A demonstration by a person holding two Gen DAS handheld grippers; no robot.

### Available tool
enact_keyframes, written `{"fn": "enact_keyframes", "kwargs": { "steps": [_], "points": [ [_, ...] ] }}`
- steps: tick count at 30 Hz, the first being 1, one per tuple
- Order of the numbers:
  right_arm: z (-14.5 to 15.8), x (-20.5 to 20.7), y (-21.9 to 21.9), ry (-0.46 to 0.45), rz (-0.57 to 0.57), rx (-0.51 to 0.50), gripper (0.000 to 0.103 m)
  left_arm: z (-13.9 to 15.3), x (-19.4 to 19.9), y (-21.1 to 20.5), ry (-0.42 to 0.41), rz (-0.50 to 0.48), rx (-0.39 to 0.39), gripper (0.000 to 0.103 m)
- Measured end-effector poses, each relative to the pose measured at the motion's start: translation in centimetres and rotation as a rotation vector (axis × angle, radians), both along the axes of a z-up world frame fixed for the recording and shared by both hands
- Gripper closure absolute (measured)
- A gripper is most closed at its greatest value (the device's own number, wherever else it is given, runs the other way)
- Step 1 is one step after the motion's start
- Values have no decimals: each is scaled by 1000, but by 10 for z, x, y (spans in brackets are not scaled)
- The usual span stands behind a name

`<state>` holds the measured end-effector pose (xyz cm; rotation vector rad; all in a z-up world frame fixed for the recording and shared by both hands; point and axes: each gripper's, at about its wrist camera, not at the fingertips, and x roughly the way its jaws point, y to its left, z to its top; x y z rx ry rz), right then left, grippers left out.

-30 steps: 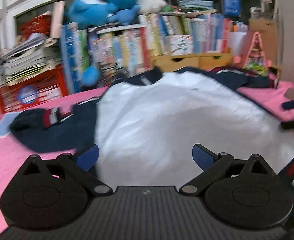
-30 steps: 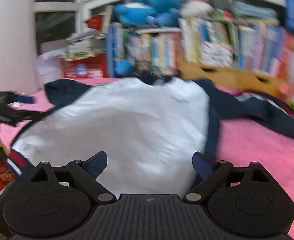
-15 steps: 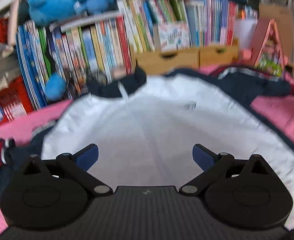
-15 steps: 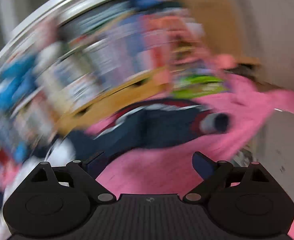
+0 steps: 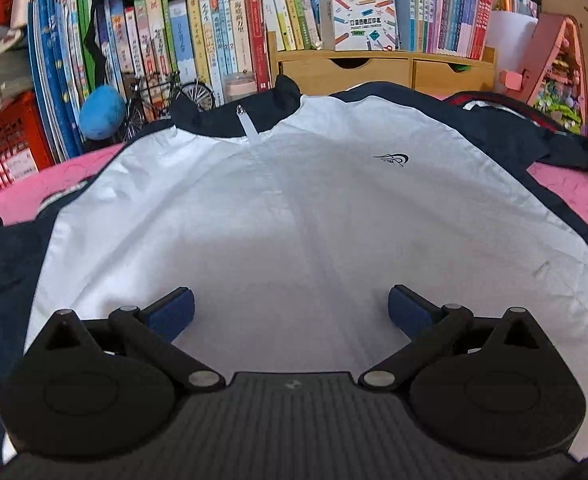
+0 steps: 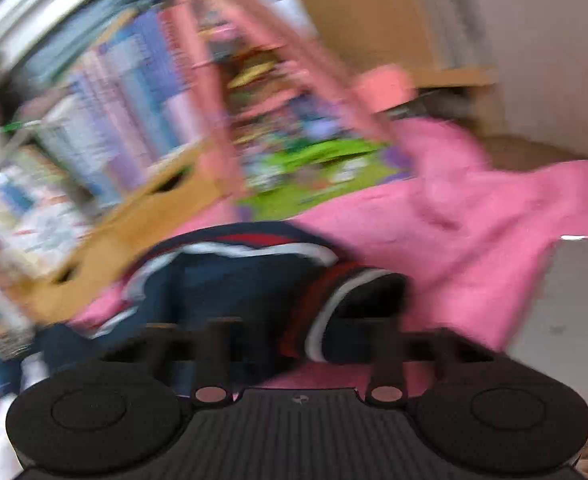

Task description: Fold clothes

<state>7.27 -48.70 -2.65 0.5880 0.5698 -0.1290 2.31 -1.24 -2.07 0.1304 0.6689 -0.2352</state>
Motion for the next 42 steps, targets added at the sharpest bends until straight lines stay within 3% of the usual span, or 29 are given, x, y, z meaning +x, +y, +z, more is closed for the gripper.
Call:
{"fn": "enact_keyframes", "kwargs": {
  "steps": [3,8,12,14,17,19,21,25,32,35,37,38,40,42],
  "points": [
    [30,-6,11,-50,28,-152,87,0,1,0,6,4,-8,0],
    [98,-31,28,-156,-107,-639,90,1,1,-1,5,8,-4,0],
    [118,-36,11,-127,-245,-926,90,1,2,-2,7,9,-5,0],
    [114,-31,-3,-77,-276,-1007,90,1,2,-2,7,10,-5,0],
    [102,-23,-29,-1,-265,-963,87,1,3,-2,9,12,-6,0],
    [92,-23,-40,17,-206,-811,75,1,3,-2,9,13,-7,0],
    [81,-30,-46,0,-142,-624,31,1,3,-2,11,13,-9,0],
    [49,-33,-53,39,-107,-343,28,1,3,-2,12,15,-11,0],
    [-7,-11,-73,122,-205,-121,28,1,3,1,13,10,-11,0],
    [-19,2,-70,103,-219,-99,33,1,3,2,14,9,-12,0],
    [-15,6,-65,116,-246,-164,79,1,4,3,15,8,-12,0],
    [-10,6,-62,107,-260,-191,91,1,4,4,15,8,-13,0],
    [6,2,-56,53,-290,-257,93,1,5,5,16,4,-13,0],
    [15,0,-44,18,-301,-413,93,1,5,7,18,-2,-14,0]
  ]
}}
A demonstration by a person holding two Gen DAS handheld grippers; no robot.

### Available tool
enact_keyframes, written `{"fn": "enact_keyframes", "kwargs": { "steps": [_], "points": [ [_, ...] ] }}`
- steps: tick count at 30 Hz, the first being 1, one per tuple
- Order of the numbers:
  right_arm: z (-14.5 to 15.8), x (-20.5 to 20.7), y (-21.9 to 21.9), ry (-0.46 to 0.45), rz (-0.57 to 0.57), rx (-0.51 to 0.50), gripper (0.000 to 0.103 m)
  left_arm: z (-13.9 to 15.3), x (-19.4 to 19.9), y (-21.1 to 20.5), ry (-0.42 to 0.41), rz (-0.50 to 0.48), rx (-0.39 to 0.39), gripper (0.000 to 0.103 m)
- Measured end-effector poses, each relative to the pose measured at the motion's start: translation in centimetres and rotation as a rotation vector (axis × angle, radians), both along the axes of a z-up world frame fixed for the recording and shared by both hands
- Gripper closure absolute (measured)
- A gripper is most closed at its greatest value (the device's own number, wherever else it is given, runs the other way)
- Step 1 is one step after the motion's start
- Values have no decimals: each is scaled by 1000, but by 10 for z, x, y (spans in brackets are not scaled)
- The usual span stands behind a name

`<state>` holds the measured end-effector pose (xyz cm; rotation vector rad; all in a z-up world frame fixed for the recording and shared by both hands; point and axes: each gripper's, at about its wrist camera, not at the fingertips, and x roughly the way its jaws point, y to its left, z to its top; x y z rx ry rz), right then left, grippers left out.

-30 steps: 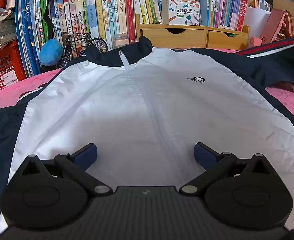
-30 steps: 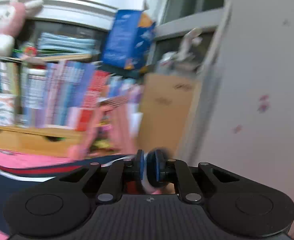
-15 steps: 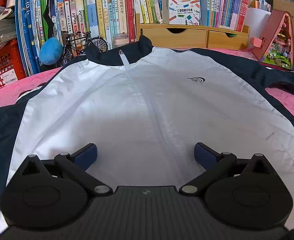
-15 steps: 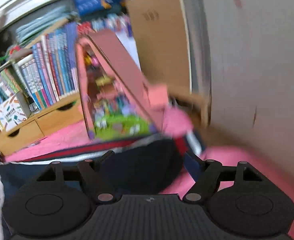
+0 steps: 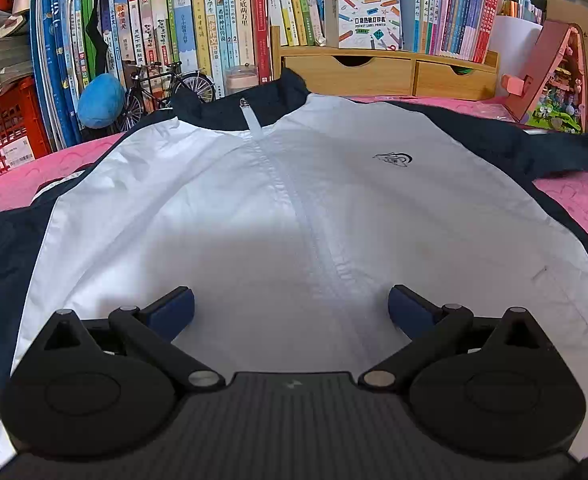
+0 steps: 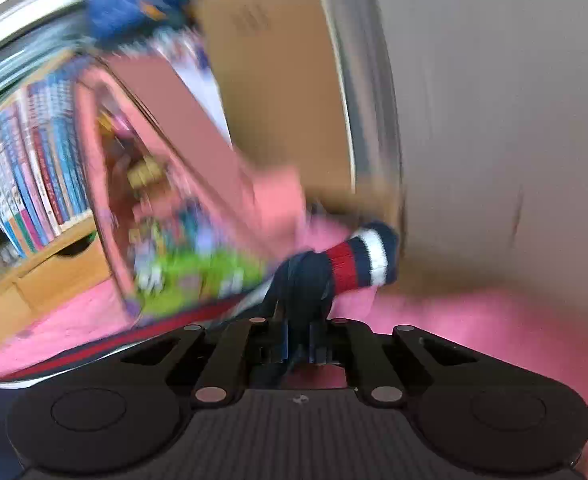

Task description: Fold clothes

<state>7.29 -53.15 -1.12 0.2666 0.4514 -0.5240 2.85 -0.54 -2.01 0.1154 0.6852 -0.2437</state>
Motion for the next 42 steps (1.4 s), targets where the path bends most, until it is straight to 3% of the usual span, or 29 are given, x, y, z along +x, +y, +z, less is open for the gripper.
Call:
{"fn": "enact_keyframes", "kwargs": {
  "steps": [8,9,11,13,15,18,20,26,30,32,35,38,42],
  "points": [
    [22,-2,45,-22,-12,-622,92,1,1,2,3,-8,1,0],
    [19,3,43,7,-14,-621,90,1,1,2,4,-10,1,0],
    [17,7,46,45,36,-516,85,1,1,2,4,-10,1,0],
    [19,4,59,51,105,-436,71,1,1,2,5,-10,1,0],
    [21,2,72,57,174,-357,38,1,1,2,5,-11,1,0],
    [25,-1,91,65,275,-236,25,2,1,1,6,-10,1,0],
    [27,-4,104,71,343,-155,24,2,1,1,5,-10,2,0],
    [34,-11,142,86,542,91,32,2,0,1,2,-13,6,0],
    [20,29,237,166,827,147,41,3,0,1,3,-15,6,0],
    [8,55,286,223,905,138,49,3,0,1,3,-15,4,0],
    [-13,93,342,304,943,68,86,3,0,3,2,-20,0,0],
    [-27,125,382,334,932,-43,90,3,-1,3,2,-22,-4,0],
    [-36,181,411,291,860,-78,91,3,-2,4,3,-23,-6,0]
  ]
}}
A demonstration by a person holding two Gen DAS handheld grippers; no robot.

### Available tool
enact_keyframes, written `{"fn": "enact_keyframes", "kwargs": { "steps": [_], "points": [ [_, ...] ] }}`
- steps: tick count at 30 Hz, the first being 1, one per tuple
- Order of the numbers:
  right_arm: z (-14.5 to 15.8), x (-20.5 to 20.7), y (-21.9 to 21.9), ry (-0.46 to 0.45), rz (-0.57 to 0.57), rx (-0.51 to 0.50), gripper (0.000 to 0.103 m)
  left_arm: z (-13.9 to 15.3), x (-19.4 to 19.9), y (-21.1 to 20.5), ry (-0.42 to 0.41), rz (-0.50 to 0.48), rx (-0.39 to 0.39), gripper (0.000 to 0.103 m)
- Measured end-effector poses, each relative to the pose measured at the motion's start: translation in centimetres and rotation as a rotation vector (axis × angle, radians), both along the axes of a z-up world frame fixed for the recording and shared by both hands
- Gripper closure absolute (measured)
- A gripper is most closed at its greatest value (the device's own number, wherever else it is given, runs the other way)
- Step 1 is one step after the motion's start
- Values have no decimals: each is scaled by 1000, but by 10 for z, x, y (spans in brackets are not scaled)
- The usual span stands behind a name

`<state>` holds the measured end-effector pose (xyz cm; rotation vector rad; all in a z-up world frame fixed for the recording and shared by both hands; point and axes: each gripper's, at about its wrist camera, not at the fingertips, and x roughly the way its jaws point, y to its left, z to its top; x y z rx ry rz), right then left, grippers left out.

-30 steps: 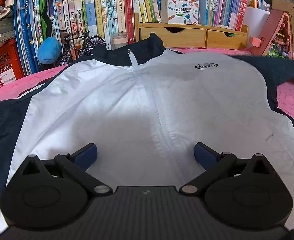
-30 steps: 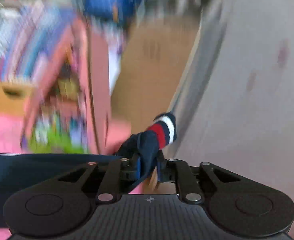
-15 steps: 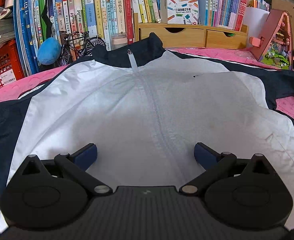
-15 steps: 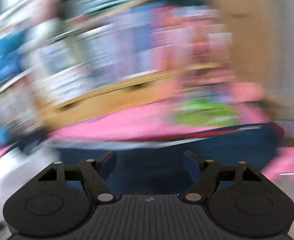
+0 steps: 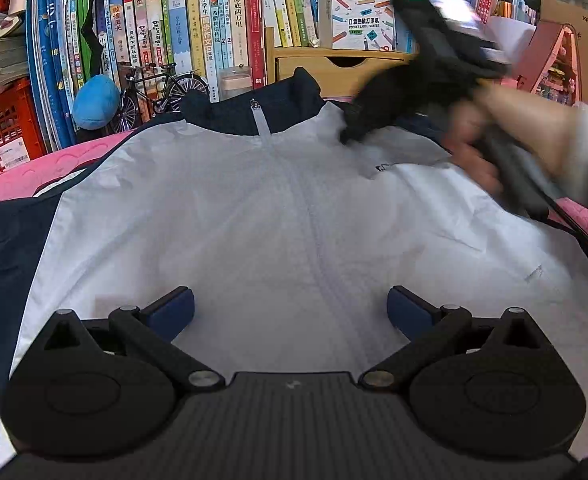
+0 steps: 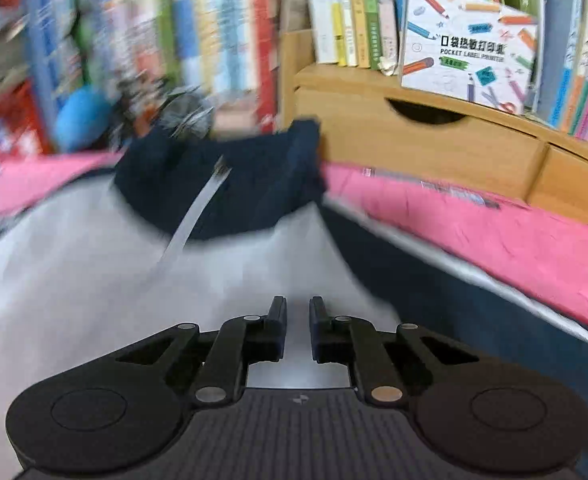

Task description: Fold clothes

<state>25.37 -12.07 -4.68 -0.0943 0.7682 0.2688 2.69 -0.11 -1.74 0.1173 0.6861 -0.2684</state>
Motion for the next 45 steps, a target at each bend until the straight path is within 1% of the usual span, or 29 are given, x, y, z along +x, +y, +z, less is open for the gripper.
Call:
{"fn": "enact_keyframes", "kwargs": {
  "steps": [2,3,5,6,7,10,11,14,15,16,17,18,23,25,28,29,30,31,32,33,34,35,36,38,39,40,41,43,45],
  "points": [
    [-6,28,6,-44,-36,-26,92,0,-1,1,0,-2,-2,0],
    [-8,41,6,-57,-54,-18,92,0,0,1,0,-3,-7,0],
    [-12,64,2,-63,-83,43,93,0,0,2,1,-3,-23,0],
    [-13,73,-1,-68,-92,63,90,0,0,3,2,-1,-26,0],
    [-13,73,-4,-71,-93,74,90,0,0,2,3,1,-25,0],
    [-2,38,-13,-74,-66,79,89,0,-1,2,3,6,-25,0],
    [1,27,-16,-75,-58,81,86,0,-2,2,3,7,-26,0],
    [11,-8,-26,-78,-31,85,83,0,-2,1,4,14,-26,0],
    [15,-19,-29,-79,-22,87,73,0,-1,0,5,15,-25,0],
    [18,-31,-32,-80,-13,88,66,0,-1,0,5,16,-25,0],
    [22,-42,-35,-81,-5,90,53,0,-1,0,5,16,-26,0],
    [25,-54,-38,-82,4,91,46,1,-1,0,6,17,-26,0],
    [39,-115,-53,-78,53,96,42,1,2,0,8,18,-25,0],
    [32,-148,-59,-40,87,90,42,1,2,0,8,19,-24,0],
    [10,-176,-71,18,101,73,42,1,2,-1,9,19,-21,0],
    [6,-178,-78,12,89,50,43,1,2,-1,10,19,-19,0],
    [3,-178,-90,3,70,36,49,1,2,-2,10,19,-17,0],
    [0,-177,-101,-7,50,22,52,1,1,-2,10,18,-15,0],
    [-2,-173,-118,-14,-7,6,50,1,1,-2,10,18,-14,0],
    [-4,-166,-142,-18,-107,-12,36,1,1,-2,10,19,-14,0],
    [-6,-158,-168,-18,-216,-39,32,1,1,-2,11,20,-14,0],
    [-9,-148,-198,-13,-334,-75,34,1,1,-2,11,20,-14,0],
    [-10,-142,-227,-9,-448,-92,33,1,1,-2,11,21,-13,0],
    [-8,-139,-280,-4,-668,-88,35,1,2,-2,11,21,-11,0],
    [-6,-141,-298,-10,-731,-68,39,1,2,-2,12,22,-10,0],
    [-3,-147,-306,-24,-741,-28,39,1,2,-2,12,22,-9,0],
    [0,-154,-310,-45,-721,11,39,1,2,-2,12,22,-8,0],
    [7,-159,-292,-80,-607,46,39,1,2,-2,12,22,-8,0],
    [14,-161,-252,-85,-458,95,38,1,2,-2,12,23,-8,0]
  ]
}}
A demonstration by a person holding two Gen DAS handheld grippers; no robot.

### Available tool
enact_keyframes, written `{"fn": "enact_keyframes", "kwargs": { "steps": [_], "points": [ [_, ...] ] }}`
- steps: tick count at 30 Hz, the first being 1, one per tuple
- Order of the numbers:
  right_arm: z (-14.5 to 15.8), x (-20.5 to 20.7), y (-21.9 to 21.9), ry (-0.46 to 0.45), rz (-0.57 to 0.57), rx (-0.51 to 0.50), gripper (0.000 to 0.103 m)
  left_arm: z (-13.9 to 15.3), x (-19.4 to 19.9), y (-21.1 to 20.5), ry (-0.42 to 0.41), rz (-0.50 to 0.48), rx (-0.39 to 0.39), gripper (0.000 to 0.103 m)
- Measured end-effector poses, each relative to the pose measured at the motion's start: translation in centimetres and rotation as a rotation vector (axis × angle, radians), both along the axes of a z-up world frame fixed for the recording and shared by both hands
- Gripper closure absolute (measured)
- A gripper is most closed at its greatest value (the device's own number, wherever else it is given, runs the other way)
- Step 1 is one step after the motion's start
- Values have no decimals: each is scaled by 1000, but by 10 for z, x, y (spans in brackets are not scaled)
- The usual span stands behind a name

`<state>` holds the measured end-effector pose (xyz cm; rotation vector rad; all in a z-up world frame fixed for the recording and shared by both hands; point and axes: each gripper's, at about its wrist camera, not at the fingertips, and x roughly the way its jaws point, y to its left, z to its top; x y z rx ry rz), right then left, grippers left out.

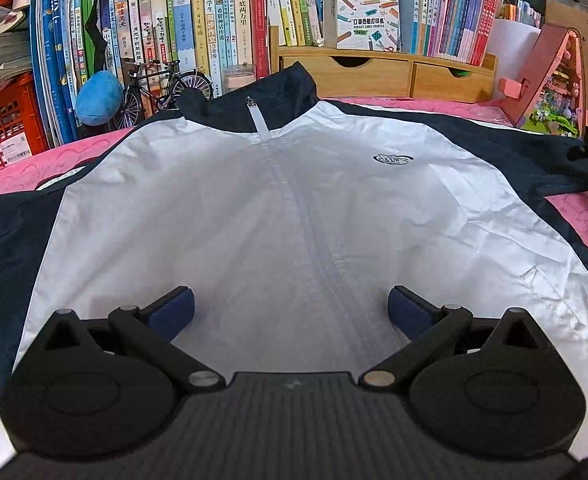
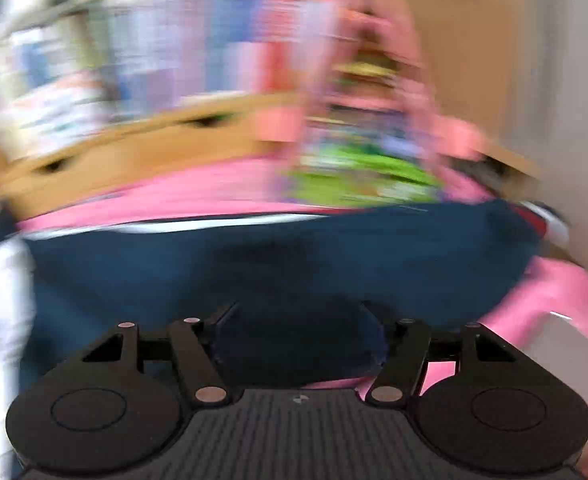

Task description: Fold clothes

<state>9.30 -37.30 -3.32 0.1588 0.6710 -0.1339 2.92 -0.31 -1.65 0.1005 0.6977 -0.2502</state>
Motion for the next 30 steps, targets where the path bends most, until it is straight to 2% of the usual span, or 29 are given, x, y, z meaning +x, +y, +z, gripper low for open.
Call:
{"fn": "enact_keyframes", "kwargs": {
  "steps": [4,6,8,9,11,13,15,17,19,21,24,27,30],
  "points": [
    [12,-2,93,-33,327,97,31,2,-2,3,4,20,-12,0],
    [18,-1,138,-37,472,150,24,8,-7,10,29,56,-34,0],
    [17,8,171,0,554,214,24,25,-20,27,41,89,-106,0],
    [14,9,189,17,590,234,24,36,-29,40,20,93,-145,0],
    [9,3,221,34,641,208,24,57,-45,69,-49,102,-195,0],
    [3,-3,242,40,679,156,24,76,-49,101,-130,157,-145,0],
    [-4,-9,258,38,708,116,22,88,-40,132,-187,246,-36,0],
    [-7,-16,265,12,719,73,19,87,-18,161,-197,334,79,0],
    [-10,-19,268,-5,727,43,16,80,5,188,-174,384,148,0],
    [-14,-19,273,-17,735,11,8,69,20,202,-168,381,160,0],
    [-16,-21,281,-12,749,-38,2,51,38,219,-169,359,161,0],
    [-19,-23,282,-8,757,-60,0,32,56,235,-170,338,162,0],
    [-19,-22,280,-3,754,-53,0,15,73,238,-113,361,211,0]
  ]
}}
